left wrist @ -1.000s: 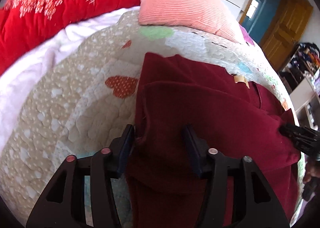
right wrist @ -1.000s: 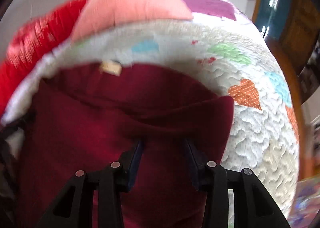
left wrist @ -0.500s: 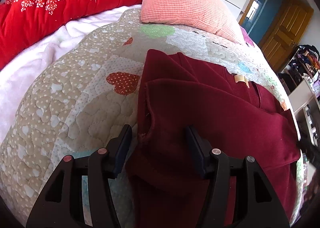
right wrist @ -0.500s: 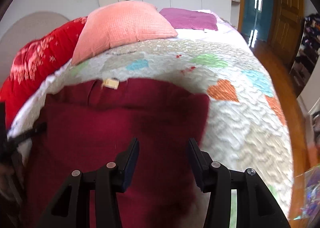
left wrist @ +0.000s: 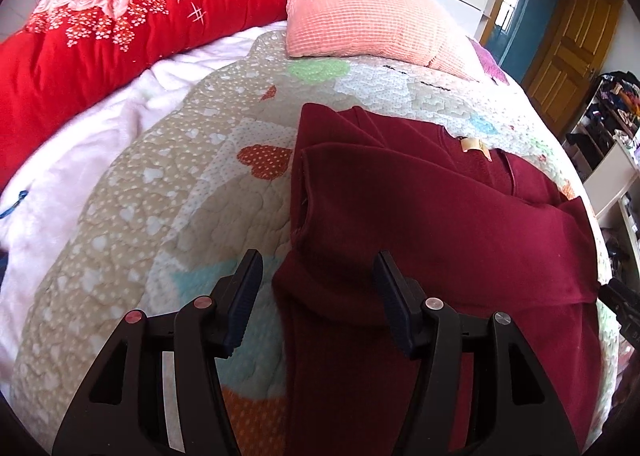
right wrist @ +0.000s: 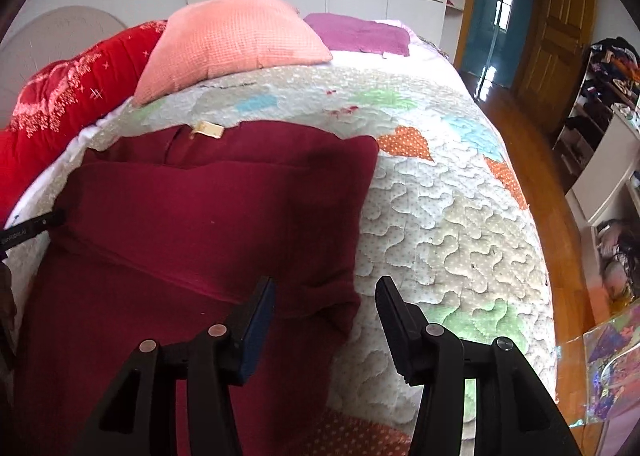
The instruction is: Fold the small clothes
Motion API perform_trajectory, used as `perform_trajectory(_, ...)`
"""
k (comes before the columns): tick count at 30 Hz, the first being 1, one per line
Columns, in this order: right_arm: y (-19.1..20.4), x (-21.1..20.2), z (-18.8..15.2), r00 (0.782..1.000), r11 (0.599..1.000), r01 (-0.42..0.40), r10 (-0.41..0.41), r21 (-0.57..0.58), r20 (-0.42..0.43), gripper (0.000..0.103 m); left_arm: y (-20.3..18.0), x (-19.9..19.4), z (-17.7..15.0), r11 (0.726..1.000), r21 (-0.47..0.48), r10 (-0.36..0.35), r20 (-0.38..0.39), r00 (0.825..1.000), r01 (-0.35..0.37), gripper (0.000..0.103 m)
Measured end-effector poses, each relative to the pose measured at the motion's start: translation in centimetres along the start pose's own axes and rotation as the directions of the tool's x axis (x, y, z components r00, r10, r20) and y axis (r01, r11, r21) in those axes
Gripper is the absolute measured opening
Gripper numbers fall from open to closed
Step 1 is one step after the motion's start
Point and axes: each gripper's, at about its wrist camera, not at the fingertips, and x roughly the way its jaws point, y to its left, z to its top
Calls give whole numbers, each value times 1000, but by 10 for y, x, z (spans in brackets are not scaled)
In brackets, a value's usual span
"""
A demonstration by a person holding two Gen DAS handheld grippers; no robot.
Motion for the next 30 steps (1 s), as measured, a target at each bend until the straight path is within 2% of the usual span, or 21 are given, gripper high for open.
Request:
perform_trajectory(3, 4, 5, -5, 1000, 1000, -23, 23, 10, -11, 51, 1, -7, -7, 1000, 9, 10, -9, 1000, -10, 58)
perform_trajectory(6, 4, 33, -15, 994, 1000, -9, 11, 13, -107, 51, 4, -16, -16, 999, 22, 23, -9, 1000, -23, 58)
perform_trajectory(9, 1, 22, -18, 995, 998, -24, 29, 60, -94, 51, 7, -26, -24, 999, 36, 31, -5, 1000, -30, 58)
perform_trajectory(13, 3, 1, -26, 995, 997, -49, 54, 61, -80, 51, 10, -36, -33, 998, 47, 37, 4, 999, -37, 58)
perform_trajectory(18, -1, -14, -35, 993, 989, -94, 101, 114, -54, 52, 12, -39, -39, 999, 29, 23, -10, 1000, -22, 58)
perform_trajectory(24, 2, -22, -8, 983, 969, -184, 181, 166, 34, 52, 8, -36, -29, 1000, 3, 10, -2, 1000, -10, 58)
perform_trajectory(28, 5, -10, 29, 992, 989, -116, 111, 94, 63, 52, -3, -28, -17, 1000, 23, -2, 7, 1000, 2, 58)
perform_trajectory(30, 1, 5, 49, 993, 989, -115, 112, 92, 39, 52, -9, -21, -8, 1000, 22, -8, 17, 1000, 7, 58)
